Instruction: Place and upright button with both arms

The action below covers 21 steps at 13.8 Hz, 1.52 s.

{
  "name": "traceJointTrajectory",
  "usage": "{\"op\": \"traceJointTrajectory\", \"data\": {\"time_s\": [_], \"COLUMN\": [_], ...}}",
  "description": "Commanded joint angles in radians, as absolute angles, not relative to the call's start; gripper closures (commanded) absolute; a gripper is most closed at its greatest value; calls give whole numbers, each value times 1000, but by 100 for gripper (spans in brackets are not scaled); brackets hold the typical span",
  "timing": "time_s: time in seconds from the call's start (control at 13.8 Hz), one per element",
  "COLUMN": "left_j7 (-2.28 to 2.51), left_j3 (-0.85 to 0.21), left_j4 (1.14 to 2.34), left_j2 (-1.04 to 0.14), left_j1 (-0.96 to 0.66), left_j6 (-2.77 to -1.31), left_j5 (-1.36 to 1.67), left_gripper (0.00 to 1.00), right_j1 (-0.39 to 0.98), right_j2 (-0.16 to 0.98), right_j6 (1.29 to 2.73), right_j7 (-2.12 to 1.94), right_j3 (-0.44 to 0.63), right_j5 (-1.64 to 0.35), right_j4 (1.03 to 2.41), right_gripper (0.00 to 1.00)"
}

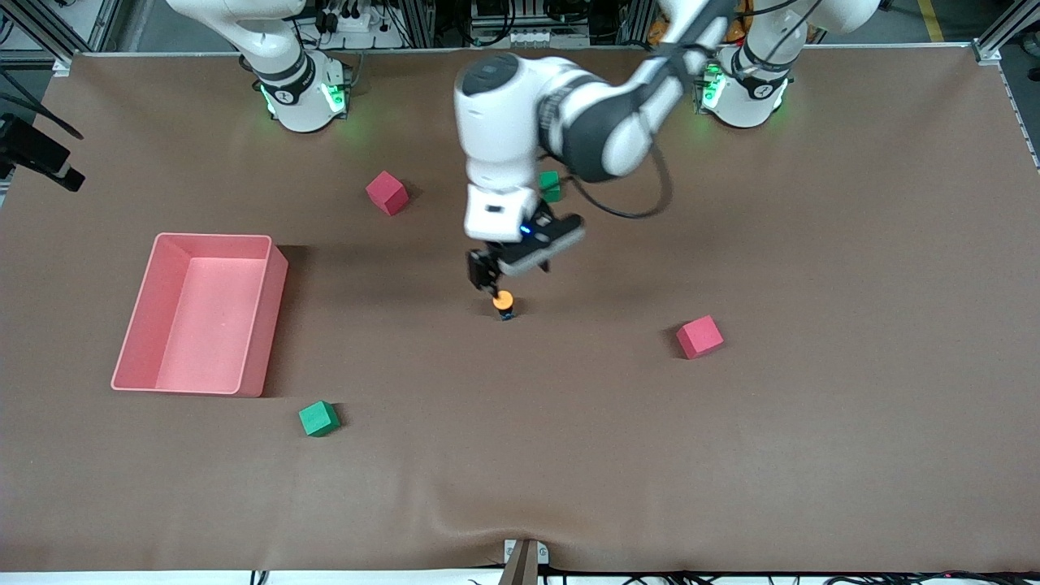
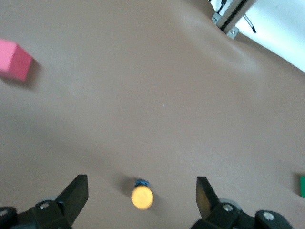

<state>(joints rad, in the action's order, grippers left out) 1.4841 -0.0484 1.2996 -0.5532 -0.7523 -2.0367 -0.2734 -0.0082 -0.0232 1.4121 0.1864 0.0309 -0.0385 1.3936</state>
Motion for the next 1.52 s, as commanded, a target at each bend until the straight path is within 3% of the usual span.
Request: {"op": "traceJointTrajectory", "data": {"time_s": [0.0,0.51,1.45], "left_j7": [1323,896,499], "left_j3": [-57,-57,-5], "left_j4": [1327,1325,1325], "left_j2": [-517,-416,-276], "left_j1": [-620,-306,-132], "left_j6": [-2033,-1893,-1726], "left_j5": [-131,77,14], "left_gripper": [0,0,0], "right_j1": [-12,-12,-11], "right_j2": [-18,-18,-25], "right_j6": [1405,1405,1284], "right_j7": [195,195,-3], "right_j3": [28,28,26], "right_j5": [-46,-46,-15], "right_j4": [1376,1376,1376], "right_gripper": [0,0,0]}}
